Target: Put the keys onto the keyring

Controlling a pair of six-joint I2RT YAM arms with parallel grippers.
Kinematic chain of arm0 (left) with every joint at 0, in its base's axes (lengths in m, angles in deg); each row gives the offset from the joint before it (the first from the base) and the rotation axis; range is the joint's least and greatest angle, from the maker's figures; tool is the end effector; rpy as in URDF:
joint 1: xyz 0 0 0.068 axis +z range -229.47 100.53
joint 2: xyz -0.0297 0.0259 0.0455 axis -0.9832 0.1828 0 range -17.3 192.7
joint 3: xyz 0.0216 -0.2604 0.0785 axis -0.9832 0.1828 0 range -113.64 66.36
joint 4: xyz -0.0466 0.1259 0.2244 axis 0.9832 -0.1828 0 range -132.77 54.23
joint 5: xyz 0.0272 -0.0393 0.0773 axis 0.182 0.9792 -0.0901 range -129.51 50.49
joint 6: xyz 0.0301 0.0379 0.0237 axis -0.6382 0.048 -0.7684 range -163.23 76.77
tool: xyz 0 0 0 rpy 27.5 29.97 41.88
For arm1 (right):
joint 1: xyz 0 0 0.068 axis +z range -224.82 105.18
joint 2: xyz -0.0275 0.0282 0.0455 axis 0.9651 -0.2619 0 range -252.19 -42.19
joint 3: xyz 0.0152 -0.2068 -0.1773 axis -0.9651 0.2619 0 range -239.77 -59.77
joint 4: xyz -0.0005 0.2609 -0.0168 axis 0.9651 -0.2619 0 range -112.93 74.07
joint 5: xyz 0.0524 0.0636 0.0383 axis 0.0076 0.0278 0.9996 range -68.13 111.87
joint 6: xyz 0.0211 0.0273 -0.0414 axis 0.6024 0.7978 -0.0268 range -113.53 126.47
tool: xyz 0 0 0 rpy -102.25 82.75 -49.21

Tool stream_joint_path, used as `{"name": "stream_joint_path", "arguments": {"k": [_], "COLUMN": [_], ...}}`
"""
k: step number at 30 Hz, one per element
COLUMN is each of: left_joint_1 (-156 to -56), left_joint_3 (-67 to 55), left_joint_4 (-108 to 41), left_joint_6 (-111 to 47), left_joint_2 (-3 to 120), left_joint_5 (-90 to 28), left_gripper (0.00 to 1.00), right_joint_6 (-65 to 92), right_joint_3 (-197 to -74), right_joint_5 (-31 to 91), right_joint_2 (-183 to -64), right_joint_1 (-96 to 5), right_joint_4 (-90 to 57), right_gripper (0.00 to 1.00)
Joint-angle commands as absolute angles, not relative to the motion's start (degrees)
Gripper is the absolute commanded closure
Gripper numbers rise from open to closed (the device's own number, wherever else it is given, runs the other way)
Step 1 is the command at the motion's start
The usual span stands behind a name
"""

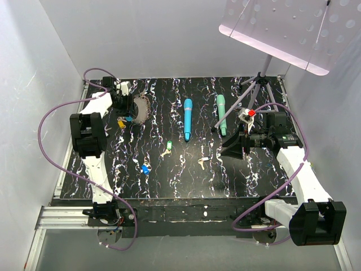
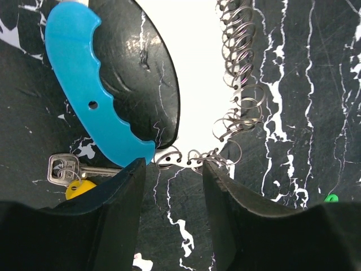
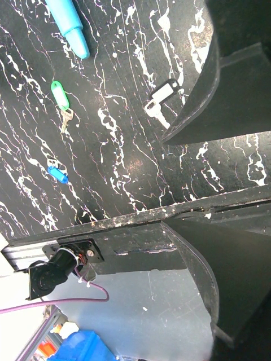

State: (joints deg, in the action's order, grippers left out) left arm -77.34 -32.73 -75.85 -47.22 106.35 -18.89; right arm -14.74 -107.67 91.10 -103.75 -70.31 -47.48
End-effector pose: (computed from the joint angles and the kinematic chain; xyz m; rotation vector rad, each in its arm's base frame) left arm 0.4602 0.0045 0.1891 0.1515 2.6455 -0.4491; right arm 0.2042 0.0495 0.2846 -0.9683 1.7658 1.2070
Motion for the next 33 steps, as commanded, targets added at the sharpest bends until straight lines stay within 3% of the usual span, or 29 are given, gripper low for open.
{"name": "stream_joint_path", "arguments": {"k": [1, 33], "left_joint_1": [-77.4, -77.4], "left_joint_3": [-35.8, -35.1], "left_joint_4": [-75.8, -76.3], "left_joint_6": [-49.7, -50.2], "left_joint_2": [105.9, 109.1], "left_joint_5": [-14.6, -15.1], "left_gripper": [0.57, 0.67], "right_joint_6": [-15.6, -16.2], "right_joint_3": [-108.2, -108.6], "right_joint_5": [92.7, 93.2], "right_joint_2": [-103.6, -103.8], "right_joint_1": [-70.4, -70.4], "right_joint_4": [-47.5, -48.2], "right_gripper": [0.36, 0.37]}}
